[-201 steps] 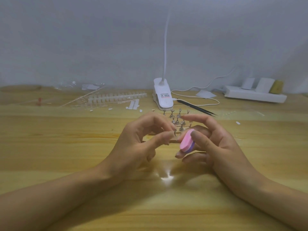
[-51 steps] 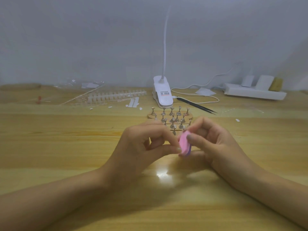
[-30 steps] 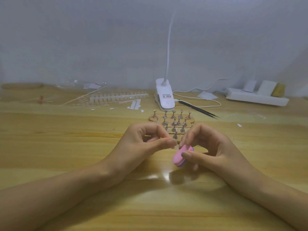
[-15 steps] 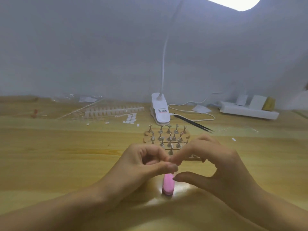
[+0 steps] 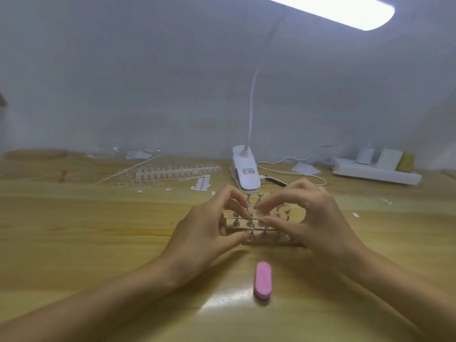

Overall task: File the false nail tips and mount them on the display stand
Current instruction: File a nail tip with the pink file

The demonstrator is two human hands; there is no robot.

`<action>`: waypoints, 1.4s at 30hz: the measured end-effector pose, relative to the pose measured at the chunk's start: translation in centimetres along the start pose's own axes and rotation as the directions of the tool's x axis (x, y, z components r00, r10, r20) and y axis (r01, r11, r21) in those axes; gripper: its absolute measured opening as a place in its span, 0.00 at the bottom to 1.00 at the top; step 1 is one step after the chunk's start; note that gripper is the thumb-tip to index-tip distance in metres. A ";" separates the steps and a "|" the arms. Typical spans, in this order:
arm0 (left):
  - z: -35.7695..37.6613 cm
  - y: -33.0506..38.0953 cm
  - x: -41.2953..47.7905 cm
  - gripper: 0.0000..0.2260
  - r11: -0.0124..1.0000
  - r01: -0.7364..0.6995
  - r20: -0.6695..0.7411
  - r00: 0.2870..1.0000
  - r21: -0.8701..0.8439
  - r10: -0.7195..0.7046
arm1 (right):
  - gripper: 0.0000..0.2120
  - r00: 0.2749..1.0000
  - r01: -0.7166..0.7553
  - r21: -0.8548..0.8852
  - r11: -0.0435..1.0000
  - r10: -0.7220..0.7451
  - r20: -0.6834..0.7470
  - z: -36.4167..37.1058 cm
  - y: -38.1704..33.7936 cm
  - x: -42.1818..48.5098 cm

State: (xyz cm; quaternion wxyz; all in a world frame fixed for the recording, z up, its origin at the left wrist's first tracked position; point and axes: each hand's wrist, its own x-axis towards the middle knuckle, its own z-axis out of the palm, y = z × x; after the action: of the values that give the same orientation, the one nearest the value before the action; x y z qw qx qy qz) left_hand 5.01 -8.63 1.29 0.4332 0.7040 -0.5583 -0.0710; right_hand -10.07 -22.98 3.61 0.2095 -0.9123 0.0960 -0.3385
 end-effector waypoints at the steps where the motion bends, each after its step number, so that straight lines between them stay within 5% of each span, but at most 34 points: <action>1: 0.3 0.0 0.0 0.20 1.000 0.005 -0.004 1.000 0.017 -0.005 | 0.09 1.000 0.004 -0.032 0.999 -0.004 -0.005 0.3 0.2 -0.2; 12: 0.4 0.2 0.1 0.28 0.905 -0.112 -0.089 0.983 0.410 0.162 | 0.08 0.996 0.047 -0.159 0.986 -0.057 -0.063 1.6 0.6 -0.6; 26: 1.2 -0.9 0.6 0.28 0.995 -0.007 -0.045 0.999 0.098 0.011 | 0.12 0.997 0.056 -0.074 0.996 -0.061 -0.057 2.2 1.2 -0.9; 42: 1.3 -0.8 0.8 0.25 0.999 0.044 -0.040 0.998 0.023 -0.043 | 0.10 0.998 0.030 -0.066 0.997 -0.034 -0.058 2.6 1.1 -1.0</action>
State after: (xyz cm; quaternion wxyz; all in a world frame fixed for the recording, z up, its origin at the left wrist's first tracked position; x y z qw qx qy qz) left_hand 5.14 -10.00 0.21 0.4339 0.7225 -0.5350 -0.0598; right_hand -9.18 -22.83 0.76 0.1712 -0.9097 0.0984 -0.3655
